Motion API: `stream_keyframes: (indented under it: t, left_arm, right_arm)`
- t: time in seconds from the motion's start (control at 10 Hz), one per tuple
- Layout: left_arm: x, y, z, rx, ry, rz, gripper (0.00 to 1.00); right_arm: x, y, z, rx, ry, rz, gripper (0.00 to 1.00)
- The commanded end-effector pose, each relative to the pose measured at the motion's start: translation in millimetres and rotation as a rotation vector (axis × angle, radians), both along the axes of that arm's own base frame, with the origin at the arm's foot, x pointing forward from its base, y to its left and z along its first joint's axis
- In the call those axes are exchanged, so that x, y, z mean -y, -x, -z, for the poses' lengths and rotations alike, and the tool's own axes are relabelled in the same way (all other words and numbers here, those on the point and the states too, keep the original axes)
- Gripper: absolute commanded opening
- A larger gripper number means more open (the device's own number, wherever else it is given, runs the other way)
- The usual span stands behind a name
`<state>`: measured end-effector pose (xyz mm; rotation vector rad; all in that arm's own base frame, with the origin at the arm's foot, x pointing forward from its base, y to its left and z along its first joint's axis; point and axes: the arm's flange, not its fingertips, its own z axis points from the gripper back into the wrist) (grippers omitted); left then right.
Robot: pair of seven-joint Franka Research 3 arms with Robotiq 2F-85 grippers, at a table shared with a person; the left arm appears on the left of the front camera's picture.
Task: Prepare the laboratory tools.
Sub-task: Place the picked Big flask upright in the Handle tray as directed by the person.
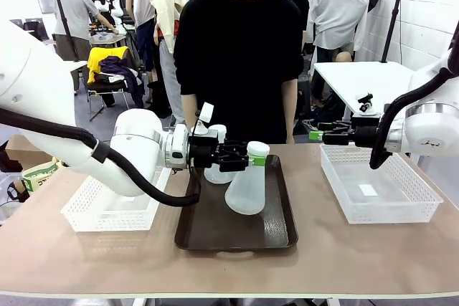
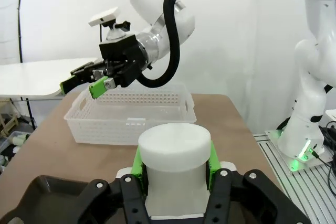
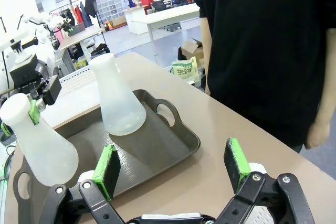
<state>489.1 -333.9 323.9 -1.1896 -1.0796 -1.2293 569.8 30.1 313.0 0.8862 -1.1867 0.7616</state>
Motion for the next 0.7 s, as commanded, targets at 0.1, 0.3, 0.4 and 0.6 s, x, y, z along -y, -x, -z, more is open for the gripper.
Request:
stream_keyframes:
  t: [0.1,0.3,0.4,0.6]
  left_arm:
    - [5.8,-6.0,2.5,-0.022,-0.037,0.004,0.00]
    - [6.3,-5.6,7.6,-0.035,-0.056,0.014,0.28]
    - [6.0,-5.1,7.5,-0.034,-0.060,0.012,0.48]
    - [1.7,-2.0,7.4,-0.041,-0.086,0.013,0.87]
  right_arm:
    - [-0.4,0.9,0.2,-0.001,0.010,-0.010,1.00]
    - [-0.4,0.9,0.2,-0.001,0.010,-0.010,1.00]
    - [-0.4,0.9,0.2,-0.001,0.010,-0.010,1.00]
    - [-0.4,0.9,0.2,-0.001,0.010,-0.010,1.00]
